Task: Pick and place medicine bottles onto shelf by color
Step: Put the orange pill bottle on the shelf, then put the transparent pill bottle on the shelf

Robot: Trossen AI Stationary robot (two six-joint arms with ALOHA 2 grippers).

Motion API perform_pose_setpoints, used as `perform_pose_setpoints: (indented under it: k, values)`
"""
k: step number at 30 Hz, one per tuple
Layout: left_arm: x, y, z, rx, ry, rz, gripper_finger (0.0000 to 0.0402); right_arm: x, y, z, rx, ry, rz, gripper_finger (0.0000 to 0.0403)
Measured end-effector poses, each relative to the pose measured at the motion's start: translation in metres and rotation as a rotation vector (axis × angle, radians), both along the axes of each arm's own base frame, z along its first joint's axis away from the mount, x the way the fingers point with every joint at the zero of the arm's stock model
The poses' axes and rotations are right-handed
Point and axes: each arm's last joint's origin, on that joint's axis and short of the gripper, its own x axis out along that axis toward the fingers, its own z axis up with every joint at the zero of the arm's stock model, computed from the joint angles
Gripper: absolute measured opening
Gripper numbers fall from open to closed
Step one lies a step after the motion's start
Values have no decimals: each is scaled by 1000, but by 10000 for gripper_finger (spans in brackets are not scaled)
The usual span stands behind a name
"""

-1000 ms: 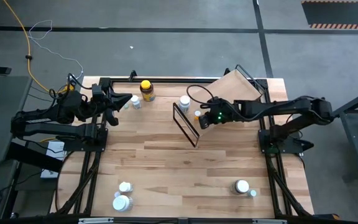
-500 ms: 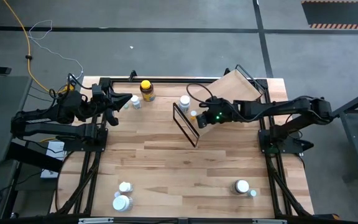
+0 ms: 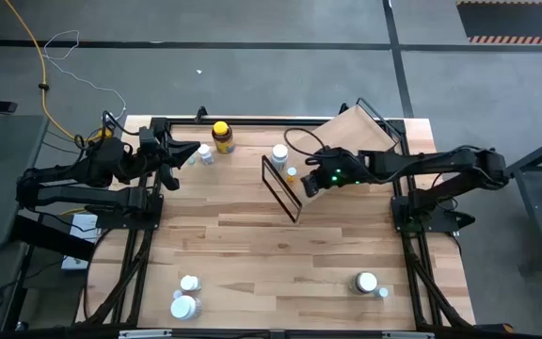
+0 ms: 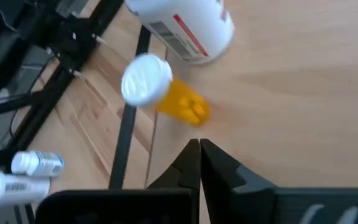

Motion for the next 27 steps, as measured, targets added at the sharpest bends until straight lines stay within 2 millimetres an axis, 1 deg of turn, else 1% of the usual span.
perform_pose_setpoints:
  k: [3,7,10,12,17,19,21,24,27]
  values:
    - [0,0,0,0,0,0,3,-23,4,13,-3,29,13,0]
    - [0,0,0,0,0,0,3,-58,20,36,-4,4,61,0]
    - [0,0,0,0,0,0,3,-78,35,49,82,-57,96,0]
    - [0,0,0,0,1,0,3,-86,45,56,147,-101,115,0]
    - [0,0,0,-1,0,11,3,-96,68,61,282,-122,208,0]
    - [0,0,0,-1,0,11,3,-97,74,61,310,-114,233,1]
    - [0,0,0,-1,0,11,3,-97,78,60,343,-102,222,5]
    - [0,0,0,-1,0,11,3,-96,79,57,383,-71,206,31]
    - [0,0,0,-1,1,11,3,-96,80,55,423,-37,217,80]
